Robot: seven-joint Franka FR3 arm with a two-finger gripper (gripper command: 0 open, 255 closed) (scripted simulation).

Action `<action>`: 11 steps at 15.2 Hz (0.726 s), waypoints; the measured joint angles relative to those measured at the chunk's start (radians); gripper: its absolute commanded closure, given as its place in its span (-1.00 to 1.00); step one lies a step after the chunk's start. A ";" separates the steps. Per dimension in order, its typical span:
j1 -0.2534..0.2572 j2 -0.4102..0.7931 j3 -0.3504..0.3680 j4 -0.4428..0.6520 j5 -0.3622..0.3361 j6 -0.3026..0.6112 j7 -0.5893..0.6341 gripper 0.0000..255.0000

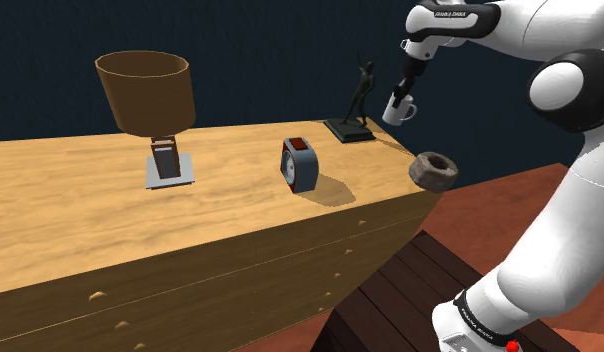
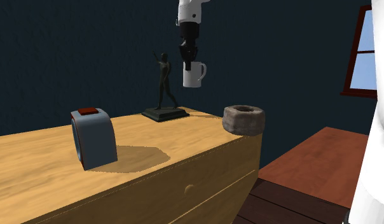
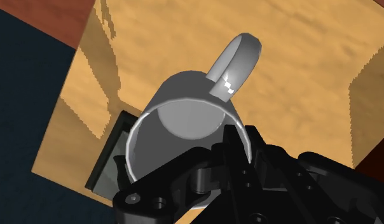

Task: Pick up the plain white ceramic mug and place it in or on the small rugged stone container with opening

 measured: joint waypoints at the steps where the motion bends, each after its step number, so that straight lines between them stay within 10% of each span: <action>1: -0.003 -0.024 -0.005 -0.022 -0.006 -0.002 -0.008 1.00; 11: -0.048 -0.351 -0.061 -0.363 -0.115 0.030 -0.093 1.00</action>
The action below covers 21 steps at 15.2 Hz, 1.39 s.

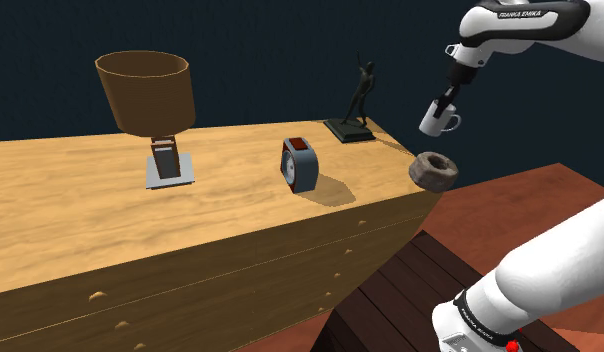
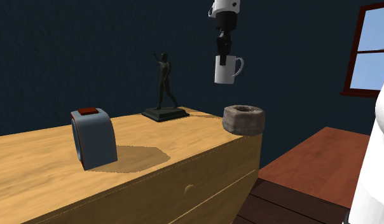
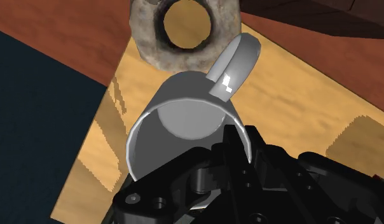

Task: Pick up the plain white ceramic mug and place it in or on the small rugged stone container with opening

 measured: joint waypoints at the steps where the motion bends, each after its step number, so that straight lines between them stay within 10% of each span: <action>1: -0.008 -0.030 -0.006 -0.029 -0.012 0.000 -0.009 1.00; 21: -0.074 -0.187 -0.070 -0.327 -0.093 0.155 -0.092 1.00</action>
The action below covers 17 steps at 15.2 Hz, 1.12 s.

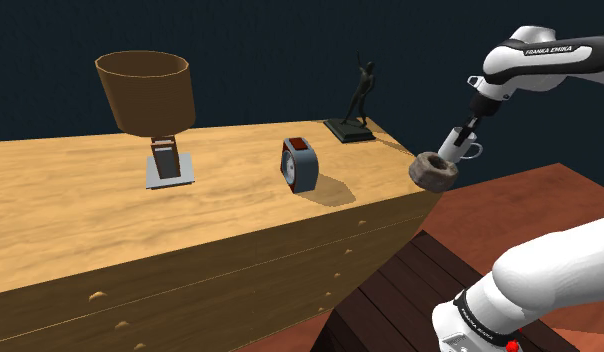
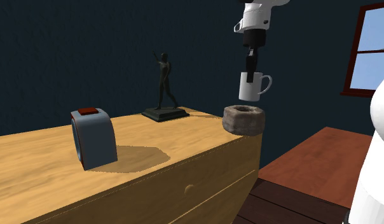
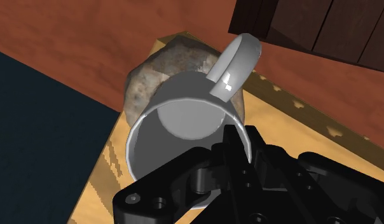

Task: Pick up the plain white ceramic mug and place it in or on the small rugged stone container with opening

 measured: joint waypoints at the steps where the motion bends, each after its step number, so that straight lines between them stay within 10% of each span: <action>1: 0.000 0.002 -0.001 -0.013 0.000 0.015 0.001 1.00; 12: 0.001 0.022 -0.009 -0.062 0.003 0.083 -0.002 1.00; 13: 0.001 0.022 -0.009 -0.062 0.003 0.083 -0.002 -1.00; 17: 0.001 0.022 -0.009 -0.062 0.003 0.083 -0.002 -1.00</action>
